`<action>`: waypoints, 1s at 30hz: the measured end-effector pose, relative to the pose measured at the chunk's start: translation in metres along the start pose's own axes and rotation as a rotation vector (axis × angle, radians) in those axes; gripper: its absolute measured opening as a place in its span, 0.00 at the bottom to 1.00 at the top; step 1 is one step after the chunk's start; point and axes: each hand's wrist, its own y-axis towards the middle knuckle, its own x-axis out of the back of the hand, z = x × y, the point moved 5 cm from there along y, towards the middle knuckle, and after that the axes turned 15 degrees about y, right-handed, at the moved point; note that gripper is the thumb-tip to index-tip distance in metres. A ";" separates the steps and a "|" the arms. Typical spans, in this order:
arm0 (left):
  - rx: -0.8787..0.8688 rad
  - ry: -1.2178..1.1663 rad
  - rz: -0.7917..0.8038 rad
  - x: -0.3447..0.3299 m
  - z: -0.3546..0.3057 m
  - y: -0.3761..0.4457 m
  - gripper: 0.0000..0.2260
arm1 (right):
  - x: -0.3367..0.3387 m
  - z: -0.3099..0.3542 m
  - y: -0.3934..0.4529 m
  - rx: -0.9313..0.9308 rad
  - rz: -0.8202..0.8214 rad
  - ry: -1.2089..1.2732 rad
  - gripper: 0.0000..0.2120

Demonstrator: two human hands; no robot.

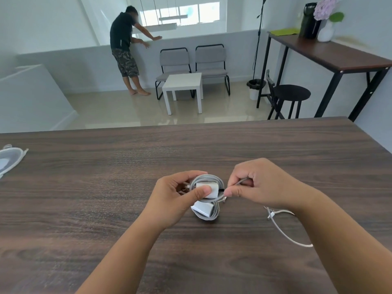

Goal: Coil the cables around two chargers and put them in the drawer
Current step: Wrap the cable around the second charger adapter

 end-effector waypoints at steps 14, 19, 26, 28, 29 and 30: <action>-0.215 0.104 0.028 -0.007 -0.012 -0.009 0.16 | -0.005 -0.011 0.023 -0.036 -0.015 0.562 0.09; -0.202 -0.289 -0.043 -0.007 -0.023 -0.007 0.15 | -0.040 -0.034 0.022 -0.166 -0.159 1.064 0.07; -0.068 -0.121 -0.334 0.004 -0.015 0.003 0.16 | -0.059 -0.017 0.008 -0.054 -0.185 0.039 0.10; -0.072 -0.060 -0.372 0.006 -0.008 0.004 0.17 | -0.055 -0.004 0.006 0.022 -0.116 -0.092 0.13; -0.091 0.009 -0.386 0.008 -0.007 0.005 0.17 | -0.053 0.003 0.005 0.060 -0.094 -0.143 0.13; -0.118 0.082 -0.385 0.009 -0.007 0.006 0.17 | -0.047 0.008 0.004 0.097 -0.082 -0.192 0.14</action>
